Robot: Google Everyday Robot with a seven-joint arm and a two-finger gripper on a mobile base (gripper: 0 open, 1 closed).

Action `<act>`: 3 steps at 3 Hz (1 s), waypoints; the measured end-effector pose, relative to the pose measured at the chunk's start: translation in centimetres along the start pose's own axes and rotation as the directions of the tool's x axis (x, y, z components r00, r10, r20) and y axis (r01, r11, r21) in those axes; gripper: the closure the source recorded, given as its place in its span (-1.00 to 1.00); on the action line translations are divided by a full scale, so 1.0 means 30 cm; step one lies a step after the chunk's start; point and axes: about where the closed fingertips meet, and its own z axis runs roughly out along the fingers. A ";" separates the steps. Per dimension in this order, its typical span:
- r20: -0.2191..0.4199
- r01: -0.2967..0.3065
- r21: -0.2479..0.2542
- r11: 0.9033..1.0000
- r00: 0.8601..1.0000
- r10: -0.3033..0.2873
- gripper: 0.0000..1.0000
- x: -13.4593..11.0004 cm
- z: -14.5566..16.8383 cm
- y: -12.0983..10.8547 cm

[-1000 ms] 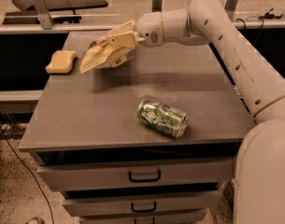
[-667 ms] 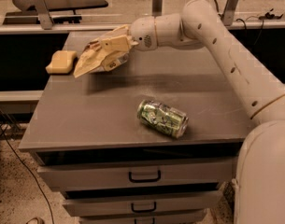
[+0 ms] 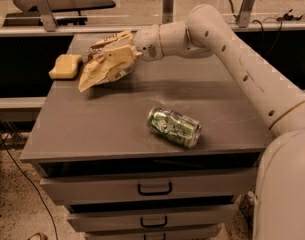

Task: Move brown chip bag near sponge

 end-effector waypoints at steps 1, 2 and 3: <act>-0.027 -0.016 0.009 1.000 1.000 0.016 -0.26 0.043 0.023 0.012; -0.046 -0.019 0.022 1.000 0.999 0.020 -0.71 0.068 0.032 0.008; -0.061 -0.019 0.035 0.999 0.998 0.021 -1.00 0.084 0.035 0.000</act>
Offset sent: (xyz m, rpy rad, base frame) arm 0.0031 -0.0011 -0.0305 -0.0672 0.0182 -0.0572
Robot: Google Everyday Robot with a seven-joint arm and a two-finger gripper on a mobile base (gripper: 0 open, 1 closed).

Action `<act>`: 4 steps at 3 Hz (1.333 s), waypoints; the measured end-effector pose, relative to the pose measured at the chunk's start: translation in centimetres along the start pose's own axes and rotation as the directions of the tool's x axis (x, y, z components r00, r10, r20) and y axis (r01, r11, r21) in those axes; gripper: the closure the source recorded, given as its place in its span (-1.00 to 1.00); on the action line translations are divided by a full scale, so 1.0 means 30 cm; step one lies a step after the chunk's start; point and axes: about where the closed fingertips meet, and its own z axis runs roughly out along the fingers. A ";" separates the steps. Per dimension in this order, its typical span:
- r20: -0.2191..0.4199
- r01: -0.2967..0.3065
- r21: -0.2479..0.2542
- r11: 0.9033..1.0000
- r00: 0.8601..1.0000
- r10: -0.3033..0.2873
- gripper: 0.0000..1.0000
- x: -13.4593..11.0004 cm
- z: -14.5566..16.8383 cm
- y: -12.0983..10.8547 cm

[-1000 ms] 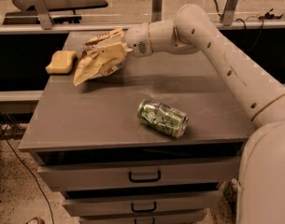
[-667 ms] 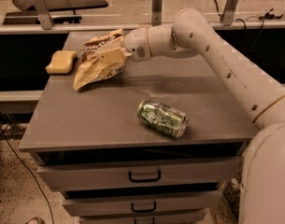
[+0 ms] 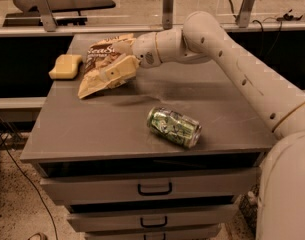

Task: Move brown chip bag near sponge

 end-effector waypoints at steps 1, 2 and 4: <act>-0.020 0.019 0.051 0.999 1.000 -0.018 -1.00 -0.007 -0.046 -0.057; -0.064 0.070 0.141 0.988 0.996 -0.062 -1.00 -0.030 -0.161 -0.163; -0.289 0.295 0.398 0.868 0.939 -0.187 -1.00 -0.089 -0.646 -0.395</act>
Offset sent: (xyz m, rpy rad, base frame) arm 0.0839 -0.1158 0.0578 -0.1337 -0.2005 -0.2524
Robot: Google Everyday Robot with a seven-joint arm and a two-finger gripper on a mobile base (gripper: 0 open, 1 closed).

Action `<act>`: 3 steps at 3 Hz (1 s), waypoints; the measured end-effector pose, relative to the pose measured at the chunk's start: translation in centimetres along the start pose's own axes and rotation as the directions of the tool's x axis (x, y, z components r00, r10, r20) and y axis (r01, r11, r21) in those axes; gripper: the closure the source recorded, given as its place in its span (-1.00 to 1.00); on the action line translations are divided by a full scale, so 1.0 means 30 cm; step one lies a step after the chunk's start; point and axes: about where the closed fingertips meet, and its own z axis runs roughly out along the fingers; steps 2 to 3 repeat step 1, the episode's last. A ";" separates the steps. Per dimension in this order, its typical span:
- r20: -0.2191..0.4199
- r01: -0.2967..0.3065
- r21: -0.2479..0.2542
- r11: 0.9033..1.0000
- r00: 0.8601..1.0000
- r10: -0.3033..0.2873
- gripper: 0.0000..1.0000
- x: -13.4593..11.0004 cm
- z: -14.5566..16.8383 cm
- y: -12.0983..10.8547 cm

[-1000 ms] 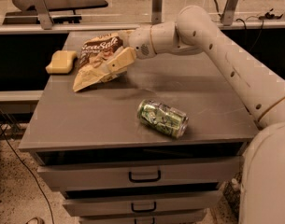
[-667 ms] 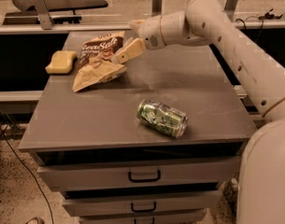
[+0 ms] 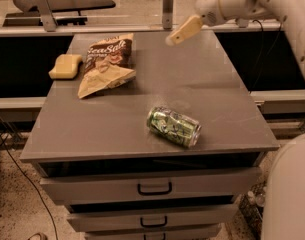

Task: Move brown chip bag near sponge

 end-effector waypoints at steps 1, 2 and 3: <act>-0.011 0.005 0.007 1.000 1.000 -0.005 -1.00 0.008 -0.001 -0.011; -0.011 0.005 0.007 1.000 1.000 -0.005 -1.00 0.008 -0.001 -0.011; -0.011 0.005 0.007 1.000 1.000 -0.005 -1.00 0.008 -0.001 -0.011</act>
Offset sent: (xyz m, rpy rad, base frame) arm 0.0000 0.0000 0.0000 0.0000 0.0000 0.0000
